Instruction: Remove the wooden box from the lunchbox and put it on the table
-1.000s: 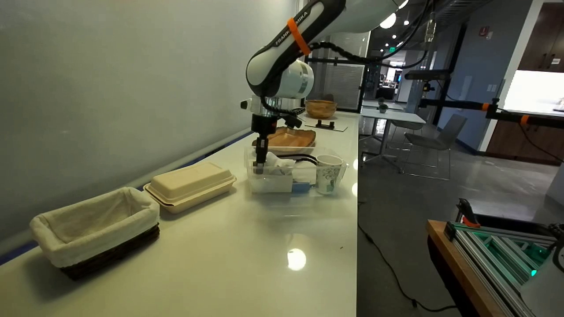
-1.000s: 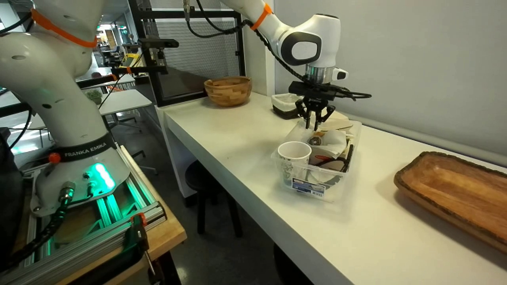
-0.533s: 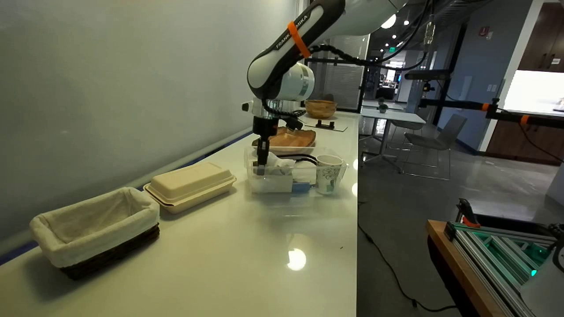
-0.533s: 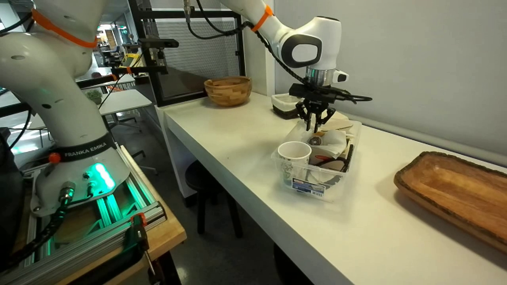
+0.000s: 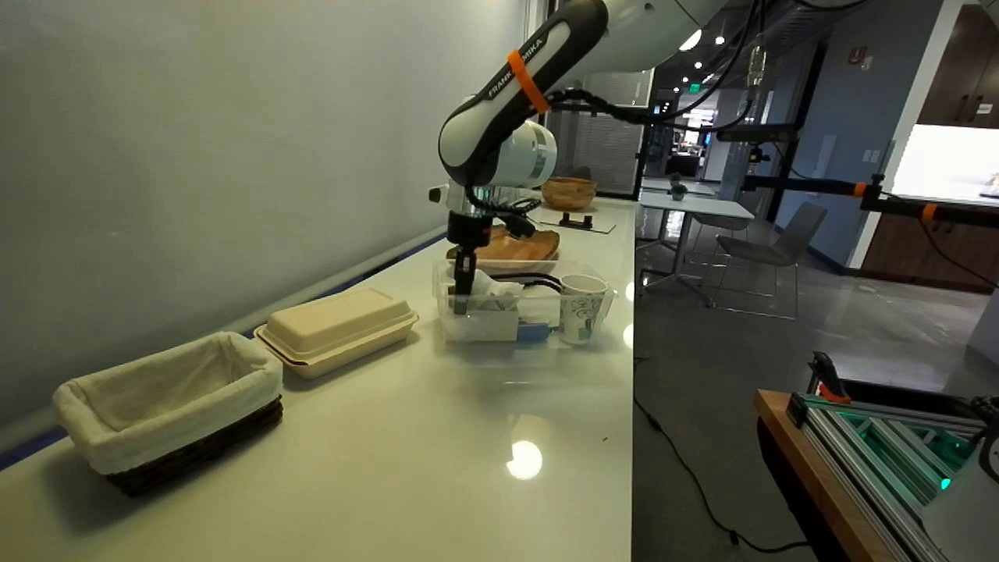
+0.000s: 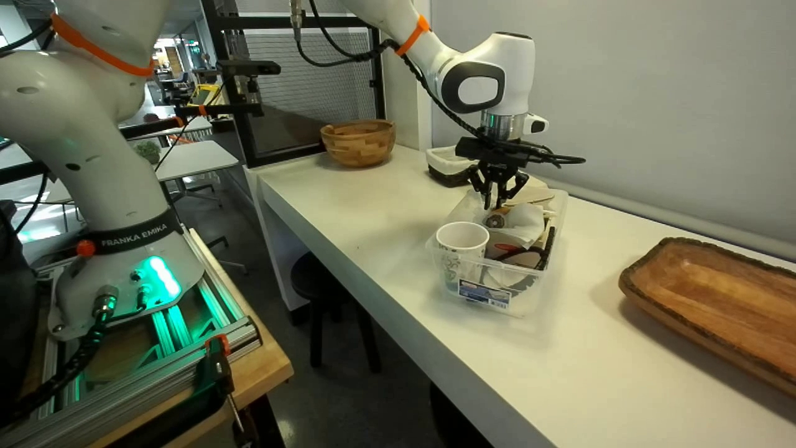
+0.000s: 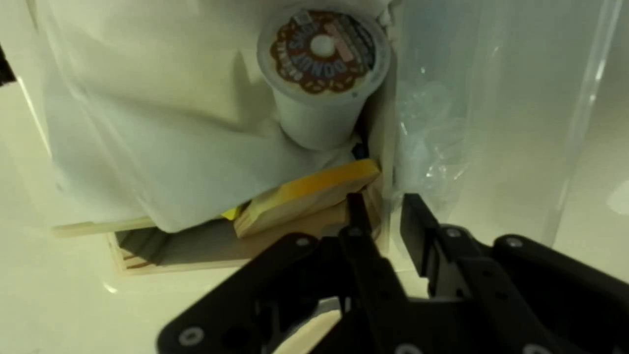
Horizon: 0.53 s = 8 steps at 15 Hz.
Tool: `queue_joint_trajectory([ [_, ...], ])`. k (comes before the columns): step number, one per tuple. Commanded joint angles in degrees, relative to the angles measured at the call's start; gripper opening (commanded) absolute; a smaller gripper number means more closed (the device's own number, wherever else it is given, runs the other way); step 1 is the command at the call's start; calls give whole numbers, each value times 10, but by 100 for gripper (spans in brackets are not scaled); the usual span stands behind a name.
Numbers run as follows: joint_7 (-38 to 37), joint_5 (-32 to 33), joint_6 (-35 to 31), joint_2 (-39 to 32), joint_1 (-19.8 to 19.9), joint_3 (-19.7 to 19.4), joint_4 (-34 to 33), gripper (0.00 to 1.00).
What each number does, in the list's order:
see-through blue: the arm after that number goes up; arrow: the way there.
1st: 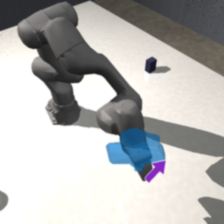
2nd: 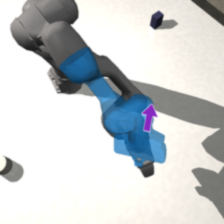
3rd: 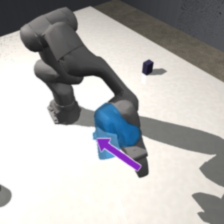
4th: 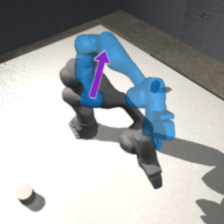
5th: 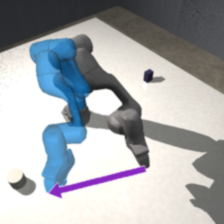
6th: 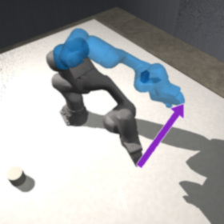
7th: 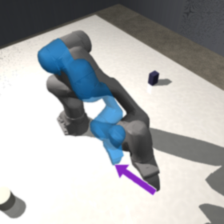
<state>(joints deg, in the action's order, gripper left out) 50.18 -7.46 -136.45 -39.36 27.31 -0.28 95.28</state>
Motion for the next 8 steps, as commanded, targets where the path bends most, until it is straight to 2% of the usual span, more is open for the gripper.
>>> queue_joint_trajectory([
  [1,19,-12,-18,-6,6,4,6,27],
  [5,17,-9,-18,-10,6,2,6,26],
  [8,17,-9,-18,-11,6,3,6,15],
])
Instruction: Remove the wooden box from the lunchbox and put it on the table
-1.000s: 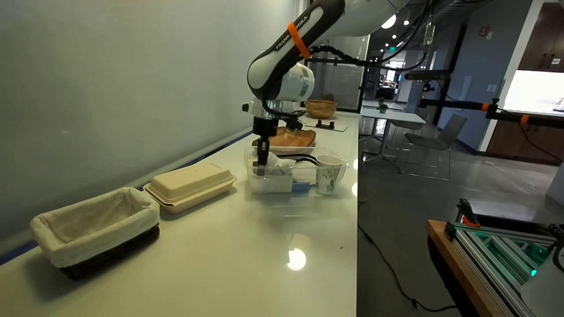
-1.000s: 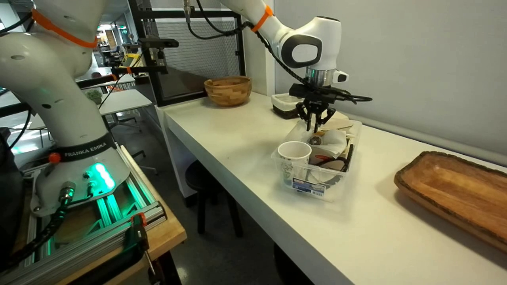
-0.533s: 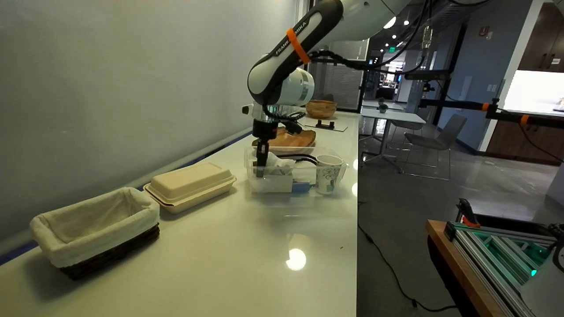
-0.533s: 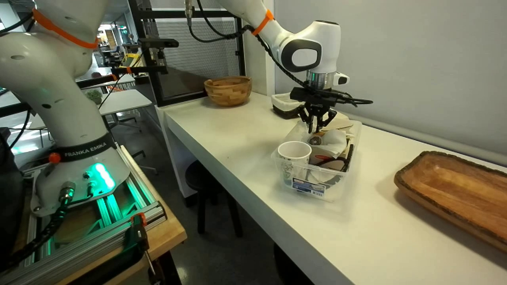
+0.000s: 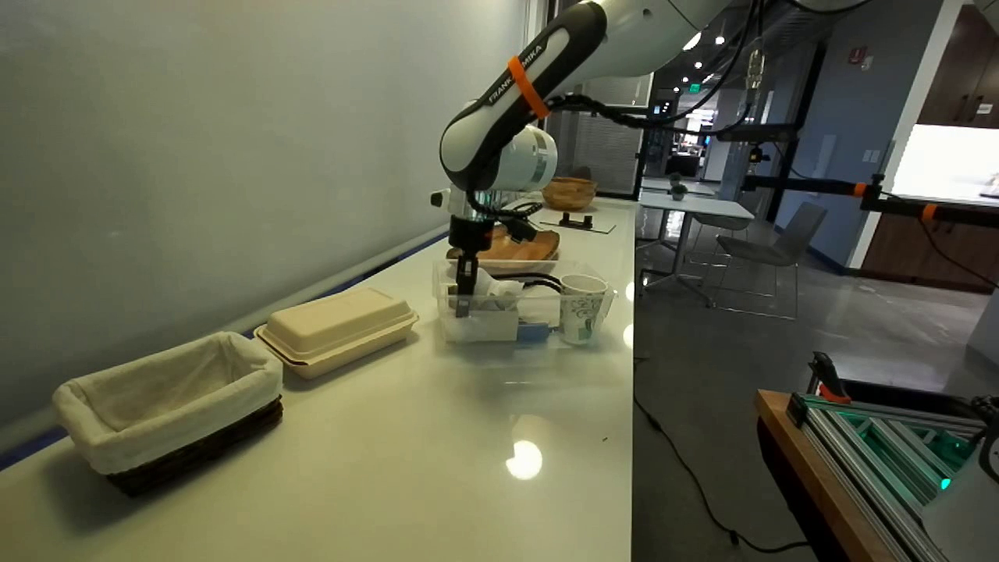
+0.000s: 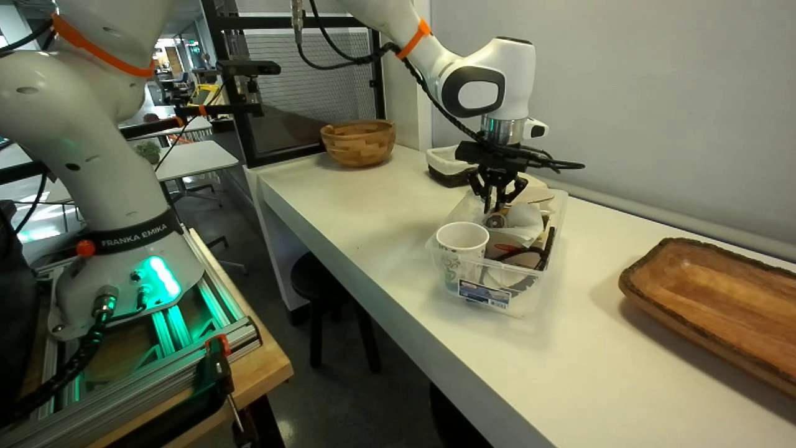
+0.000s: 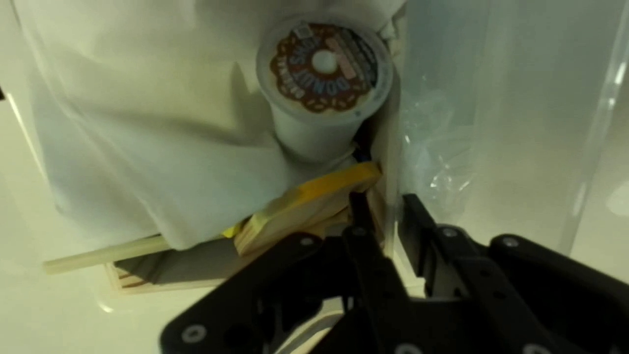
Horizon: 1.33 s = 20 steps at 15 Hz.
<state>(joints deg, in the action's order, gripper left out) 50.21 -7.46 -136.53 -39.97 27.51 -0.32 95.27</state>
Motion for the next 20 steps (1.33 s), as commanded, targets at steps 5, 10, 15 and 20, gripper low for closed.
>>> queue_joint_trajectory([
  [5,17,-10,-18,7,2,5,14,1],
  [10,3,0,-16,41,-11,-3,32,2],
  [15,0,10,-21,86,-29,-9,61,2],
  [20,7,24,-50,143,-52,-14,95,2],
])
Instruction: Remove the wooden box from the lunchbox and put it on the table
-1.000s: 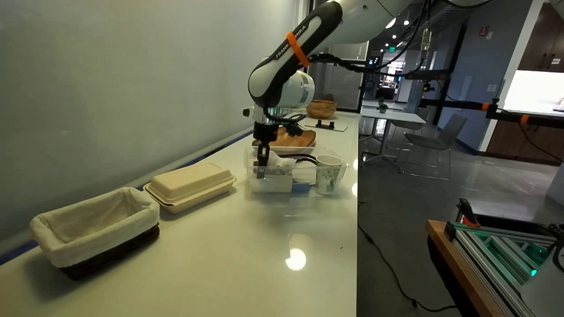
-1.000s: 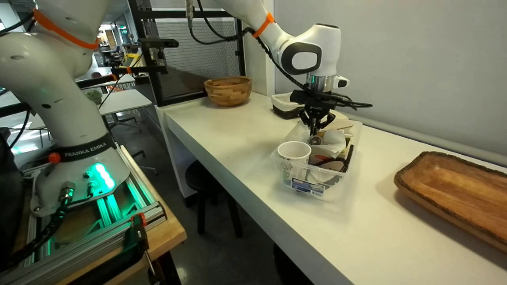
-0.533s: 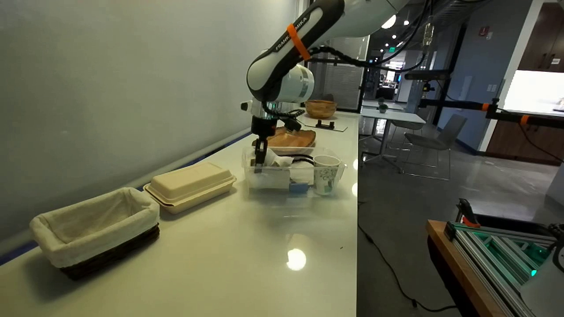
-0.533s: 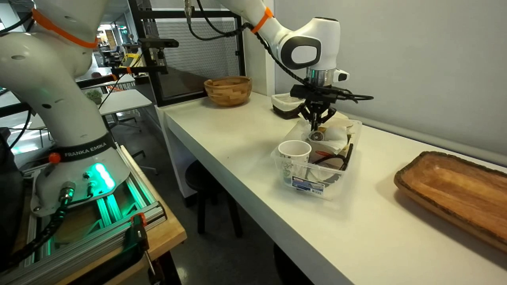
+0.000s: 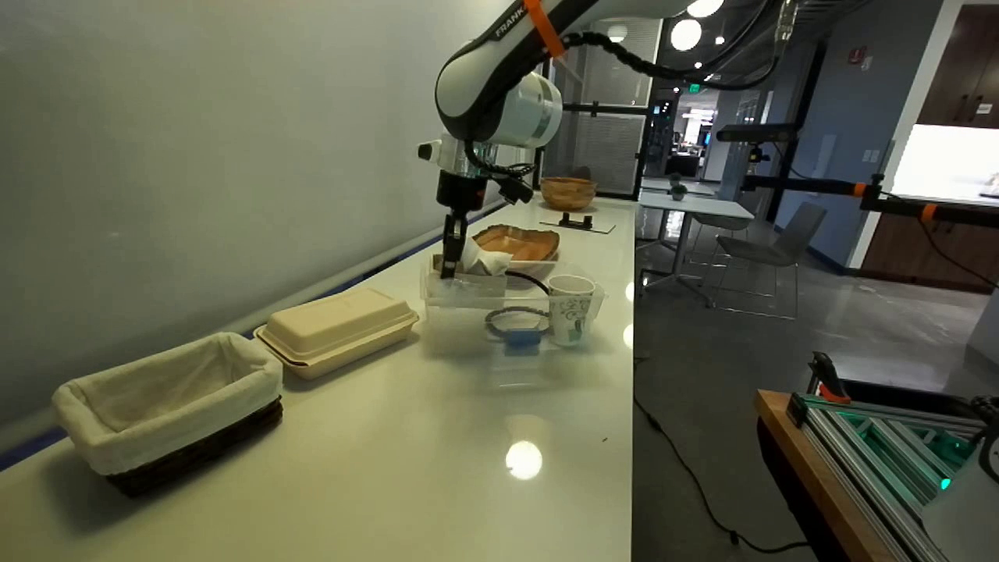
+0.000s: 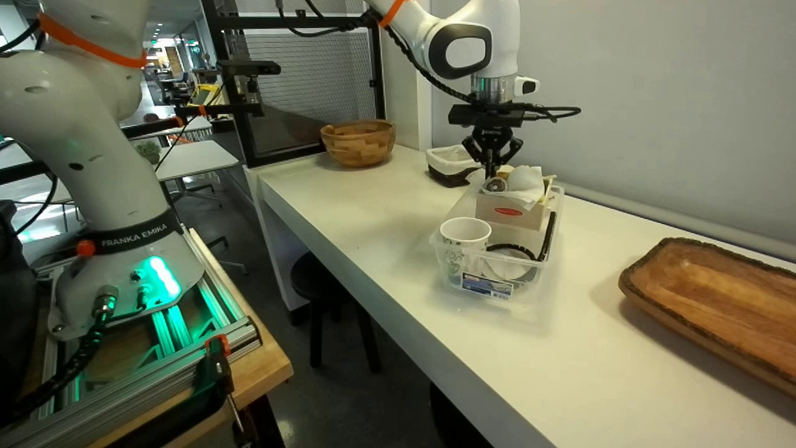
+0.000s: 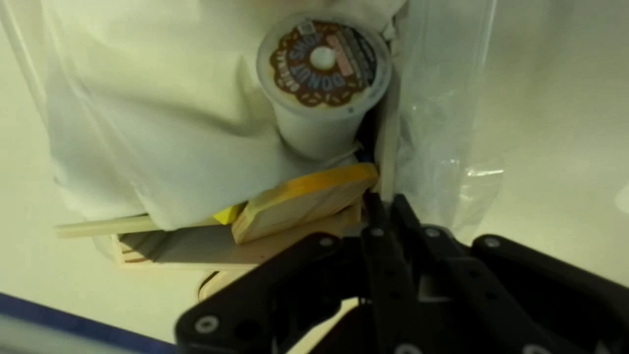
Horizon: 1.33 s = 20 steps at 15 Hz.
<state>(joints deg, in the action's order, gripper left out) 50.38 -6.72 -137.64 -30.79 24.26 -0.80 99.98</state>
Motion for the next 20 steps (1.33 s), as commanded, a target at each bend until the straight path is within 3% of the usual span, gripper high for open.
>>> queue_joint_trajectory([
  [1,9,20,-52,64,-24,-8,55,2],
  [7,43,48,-68,133,-64,7,129,2],
  [17,208,74,-110,246,-122,25,339,2],
  [18,231,71,-119,253,-125,25,351,2],
  [19,180,66,-86,215,-133,15,301,2],
  [20,185,65,-90,220,-136,14,311,7],
])
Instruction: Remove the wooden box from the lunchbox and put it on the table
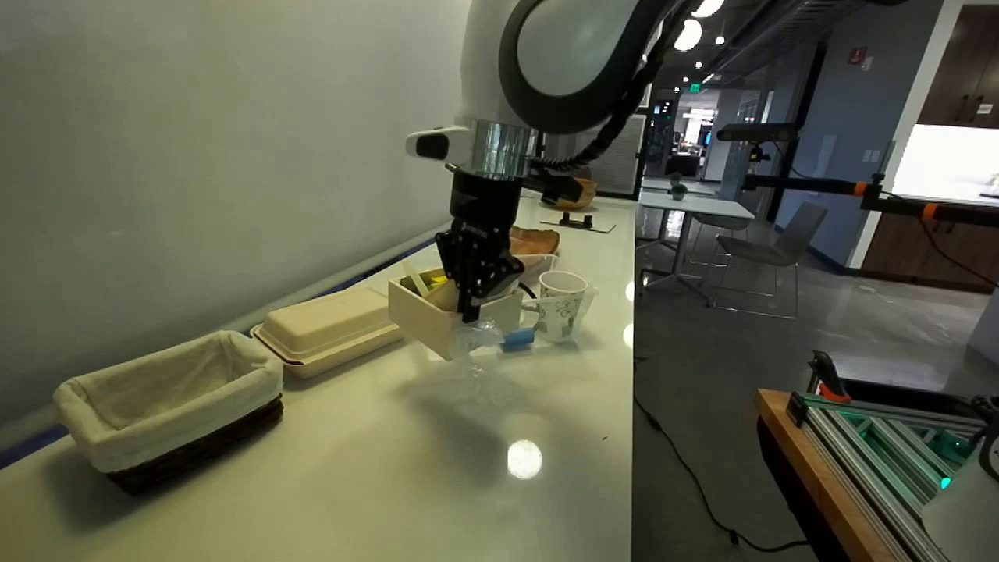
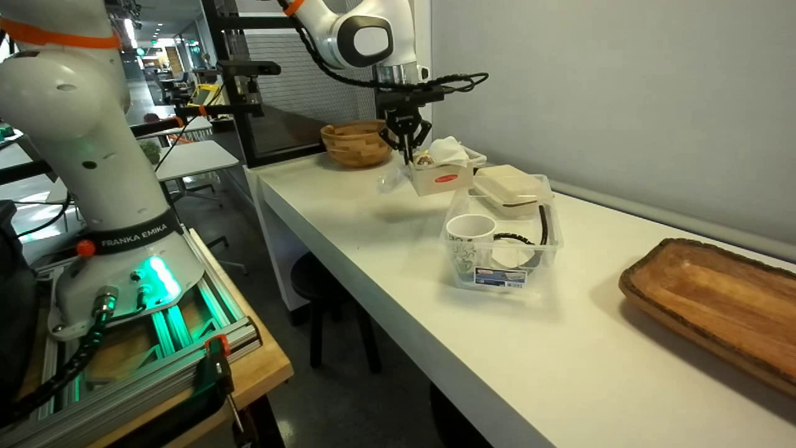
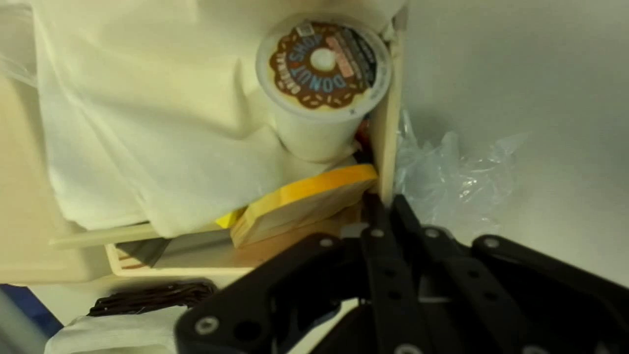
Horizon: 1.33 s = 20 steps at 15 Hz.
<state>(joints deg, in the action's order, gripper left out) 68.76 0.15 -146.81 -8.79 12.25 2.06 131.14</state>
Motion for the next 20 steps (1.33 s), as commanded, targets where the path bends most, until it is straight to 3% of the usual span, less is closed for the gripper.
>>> queue_joint_trajectory([
  [1,0,-3,2,0,-17,-17,-1,7],
  [5,0,-3,2,-3,-17,-20,-7,7],
  [7,17,-13,-1,-1,-17,-16,-6,2],
  [13,147,-53,-38,29,-48,28,16,2],
  [18,286,-132,-38,4,-79,75,24,2],
  [20,331,-135,-52,-13,-89,86,31,2],
])
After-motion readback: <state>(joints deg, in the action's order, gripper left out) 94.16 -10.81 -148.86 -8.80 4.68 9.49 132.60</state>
